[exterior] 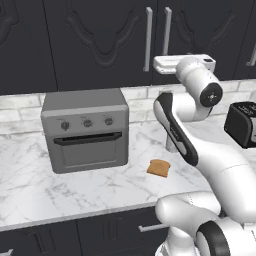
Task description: Pick the pan from the cabinet and place it on the stove. Then turn on the stove burner for the pan.
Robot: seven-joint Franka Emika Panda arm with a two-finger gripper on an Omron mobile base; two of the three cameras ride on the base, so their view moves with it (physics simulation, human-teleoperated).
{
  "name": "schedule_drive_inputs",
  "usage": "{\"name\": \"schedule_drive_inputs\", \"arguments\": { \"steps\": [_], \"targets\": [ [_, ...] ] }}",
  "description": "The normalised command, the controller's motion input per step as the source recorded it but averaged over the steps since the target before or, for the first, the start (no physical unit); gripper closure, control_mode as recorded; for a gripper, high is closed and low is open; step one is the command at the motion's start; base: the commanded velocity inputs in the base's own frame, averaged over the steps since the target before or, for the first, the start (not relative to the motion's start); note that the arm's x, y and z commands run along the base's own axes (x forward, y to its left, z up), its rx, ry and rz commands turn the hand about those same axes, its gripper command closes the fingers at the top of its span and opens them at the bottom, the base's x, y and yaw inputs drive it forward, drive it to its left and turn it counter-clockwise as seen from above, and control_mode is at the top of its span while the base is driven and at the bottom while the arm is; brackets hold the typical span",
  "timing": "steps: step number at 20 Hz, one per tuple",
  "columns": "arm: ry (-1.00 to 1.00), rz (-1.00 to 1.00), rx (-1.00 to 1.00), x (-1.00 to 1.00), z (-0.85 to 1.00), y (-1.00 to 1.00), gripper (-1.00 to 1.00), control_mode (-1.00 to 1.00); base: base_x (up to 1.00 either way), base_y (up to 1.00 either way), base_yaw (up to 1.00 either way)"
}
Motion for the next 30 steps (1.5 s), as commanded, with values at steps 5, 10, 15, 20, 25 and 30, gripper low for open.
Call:
{"name": "schedule_drive_inputs", "arguments": {
  "steps": [5, 10, 15, 20, 25, 30],
  "targets": [
    [-0.01, -0.01, 0.0, 0.36, 0.0, 0.0, -1.0, -1.0, 0.0, 0.0, 0.0],
    [0.0, 0.0, 0.0, 0.26, 0.0, 0.06, -1.0, -1.0, 0.0, 0.0, 0.0],
    [0.0, 0.0, 0.0, 0.27, 0.0, 0.16, -1.0, -1.0, 0.0, 0.0, 0.0],
    [0.0, 0.0, 0.0, 0.32, 0.0, 0.11, -1.0, -1.0, 0.0, 0.0, 0.0],
    [0.0, 0.0, 0.0, 0.37, 0.0, 0.08, -1.0, -1.0, 0.0, 0.0, 0.0],
    [0.0, 0.0, 0.0, 0.38, 0.0, 0.09, 1.0, -1.0, 0.0, 0.0, 0.0]
  ]
}}
